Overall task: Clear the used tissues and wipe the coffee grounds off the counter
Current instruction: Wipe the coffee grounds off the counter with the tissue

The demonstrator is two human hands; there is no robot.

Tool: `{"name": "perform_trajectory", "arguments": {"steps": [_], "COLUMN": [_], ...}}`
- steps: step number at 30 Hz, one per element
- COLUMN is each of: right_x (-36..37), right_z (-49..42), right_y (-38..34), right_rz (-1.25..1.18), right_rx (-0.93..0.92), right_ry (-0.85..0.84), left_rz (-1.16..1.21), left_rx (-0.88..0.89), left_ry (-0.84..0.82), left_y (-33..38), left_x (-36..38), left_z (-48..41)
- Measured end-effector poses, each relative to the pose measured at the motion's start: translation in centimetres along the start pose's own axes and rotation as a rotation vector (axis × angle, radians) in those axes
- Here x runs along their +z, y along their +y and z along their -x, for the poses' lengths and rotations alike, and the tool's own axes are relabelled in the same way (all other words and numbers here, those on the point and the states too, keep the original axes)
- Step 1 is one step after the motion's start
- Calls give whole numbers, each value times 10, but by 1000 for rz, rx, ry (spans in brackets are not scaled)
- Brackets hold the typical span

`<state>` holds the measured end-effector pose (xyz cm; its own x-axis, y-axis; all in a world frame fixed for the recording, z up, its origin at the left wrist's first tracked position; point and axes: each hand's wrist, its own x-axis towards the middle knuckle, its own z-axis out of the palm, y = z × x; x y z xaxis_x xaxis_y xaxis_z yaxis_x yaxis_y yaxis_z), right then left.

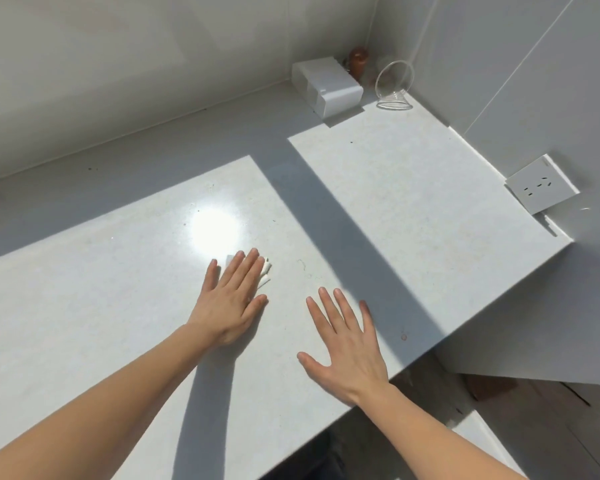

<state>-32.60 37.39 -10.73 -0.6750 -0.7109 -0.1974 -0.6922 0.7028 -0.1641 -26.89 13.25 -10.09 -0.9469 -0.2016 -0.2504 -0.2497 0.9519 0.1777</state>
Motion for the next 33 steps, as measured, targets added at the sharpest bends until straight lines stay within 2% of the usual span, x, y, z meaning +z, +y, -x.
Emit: {"name": "perform_trajectory", "arguments": {"steps": [7,13,18,24,28,33], "right_x": [3,4,3,4,5,5], "right_z": [2,2,1,2,2,1], "right_y": [5,6,4,4,5,6], "right_rz": [39,113,124,80,67,63], "right_rx": [-9,-49,-56,-82,-91,-105], "right_ry": [17,17,9,9,20,27], "left_rz": [138,284,318,311,243,233], "left_rx": [-435,-653,-665,-656,-590,-552], "left_ry": [70,105,84,100,86,162], "left_y": [-72,-39,27,94,123,137], "left_x": [10,32,57,71,78,84], "left_z": [97,180,231,244,247,250]}}
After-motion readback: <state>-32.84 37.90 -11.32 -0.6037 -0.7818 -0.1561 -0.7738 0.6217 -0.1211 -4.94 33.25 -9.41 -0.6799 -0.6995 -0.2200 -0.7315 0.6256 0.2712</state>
